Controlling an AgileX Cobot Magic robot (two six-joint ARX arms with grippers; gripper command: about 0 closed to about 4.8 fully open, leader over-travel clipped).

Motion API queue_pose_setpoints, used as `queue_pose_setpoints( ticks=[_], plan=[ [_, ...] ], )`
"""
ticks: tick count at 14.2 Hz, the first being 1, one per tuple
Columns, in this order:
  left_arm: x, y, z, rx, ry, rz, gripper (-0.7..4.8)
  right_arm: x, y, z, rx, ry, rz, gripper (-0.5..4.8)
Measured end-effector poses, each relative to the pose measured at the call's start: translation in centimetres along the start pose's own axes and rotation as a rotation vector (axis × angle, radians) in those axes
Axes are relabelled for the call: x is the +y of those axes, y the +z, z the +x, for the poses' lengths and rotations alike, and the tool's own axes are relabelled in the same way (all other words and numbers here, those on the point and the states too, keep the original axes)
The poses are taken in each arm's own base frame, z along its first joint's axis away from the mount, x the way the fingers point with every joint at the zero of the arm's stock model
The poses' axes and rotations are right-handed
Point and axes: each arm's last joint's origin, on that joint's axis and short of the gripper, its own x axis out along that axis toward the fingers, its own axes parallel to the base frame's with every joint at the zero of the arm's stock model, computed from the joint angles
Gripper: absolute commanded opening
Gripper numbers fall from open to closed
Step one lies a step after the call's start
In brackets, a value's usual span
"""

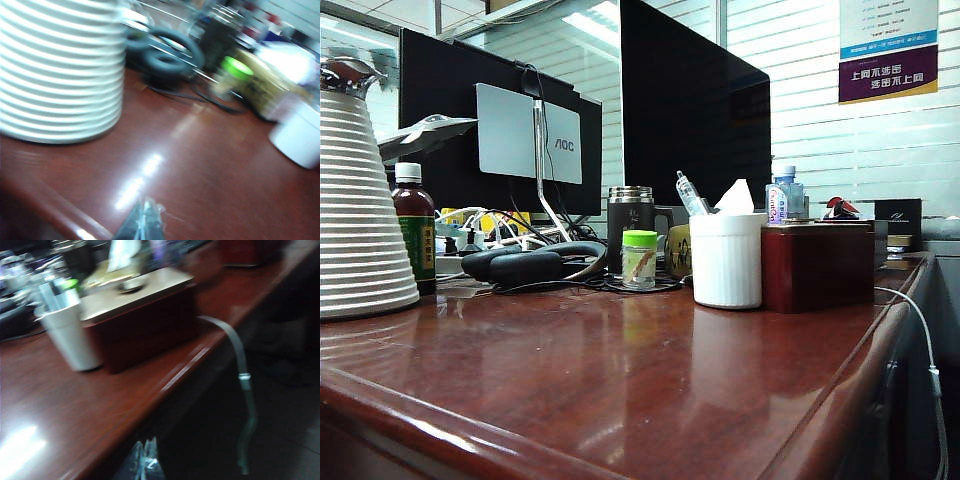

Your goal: Pick up all the pens on the desk and put them into the pen holder one by one.

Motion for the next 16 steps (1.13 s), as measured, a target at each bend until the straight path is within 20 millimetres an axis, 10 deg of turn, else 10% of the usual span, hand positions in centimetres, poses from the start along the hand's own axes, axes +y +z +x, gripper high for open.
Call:
queue_pose_setpoints(
  ticks=[16],
  plan=[
    [0.6,2.1,-0.4,-0.249,0.349,0.262,-0.05,-0.7,1.5,-0.3,-0.181,-0.262,-0.153,-0.05]
  ],
)
